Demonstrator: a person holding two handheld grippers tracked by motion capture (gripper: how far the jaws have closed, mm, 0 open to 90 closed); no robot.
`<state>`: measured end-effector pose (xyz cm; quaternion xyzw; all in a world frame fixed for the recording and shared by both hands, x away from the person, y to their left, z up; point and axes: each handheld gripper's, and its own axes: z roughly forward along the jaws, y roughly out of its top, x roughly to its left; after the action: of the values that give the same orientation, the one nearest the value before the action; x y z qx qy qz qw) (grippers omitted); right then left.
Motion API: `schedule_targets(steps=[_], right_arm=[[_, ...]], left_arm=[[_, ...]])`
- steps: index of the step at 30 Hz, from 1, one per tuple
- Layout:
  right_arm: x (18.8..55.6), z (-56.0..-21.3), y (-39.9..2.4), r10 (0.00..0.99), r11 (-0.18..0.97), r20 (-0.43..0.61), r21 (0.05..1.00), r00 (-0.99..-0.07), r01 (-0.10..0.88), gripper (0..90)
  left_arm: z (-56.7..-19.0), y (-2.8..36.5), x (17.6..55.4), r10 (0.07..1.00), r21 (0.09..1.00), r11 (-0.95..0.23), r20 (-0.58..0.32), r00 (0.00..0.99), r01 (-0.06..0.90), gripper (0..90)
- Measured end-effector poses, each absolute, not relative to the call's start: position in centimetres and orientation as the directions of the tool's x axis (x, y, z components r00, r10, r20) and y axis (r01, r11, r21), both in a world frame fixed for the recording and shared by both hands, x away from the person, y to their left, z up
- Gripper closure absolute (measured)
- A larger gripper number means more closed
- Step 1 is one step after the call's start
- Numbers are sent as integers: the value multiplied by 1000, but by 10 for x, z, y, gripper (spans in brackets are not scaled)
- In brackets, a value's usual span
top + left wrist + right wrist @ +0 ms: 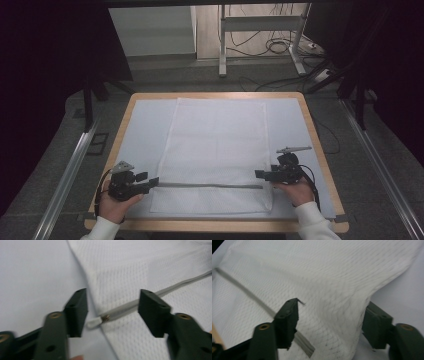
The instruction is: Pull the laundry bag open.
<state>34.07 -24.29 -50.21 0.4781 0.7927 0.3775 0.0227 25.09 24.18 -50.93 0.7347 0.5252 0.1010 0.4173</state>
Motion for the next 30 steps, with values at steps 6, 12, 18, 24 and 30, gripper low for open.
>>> schedule_targets(steps=[6, 12, 18, 24, 30], right_arm=[[337, -493, -249, 782, 240, 287, 680, -552, 693, 258], [341, -492, -259, 782, 245, 260, 708, -567, 662, 257], [345, -492, -269, 785, 269, 210, 732, -583, 626, 257], [347, -493, -280, 793, 257, 205, 741, -574, 620, 256], [346, -494, -282, 791, 252, 203, 750, -577, 611, 257]], left_arm=[[-502, 229, 265, 860, 726, -111, -271, 432, 678, 276], [-500, 216, 291, 860, 729, -154, -234, 454, 667, 273], [-505, 210, 303, 847, 720, -183, -230, 479, 669, 272], [-508, 215, 302, 848, 721, -186, -226, 480, 667, 273], [-510, 219, 302, 850, 717, -180, -231, 474, 673, 274]])
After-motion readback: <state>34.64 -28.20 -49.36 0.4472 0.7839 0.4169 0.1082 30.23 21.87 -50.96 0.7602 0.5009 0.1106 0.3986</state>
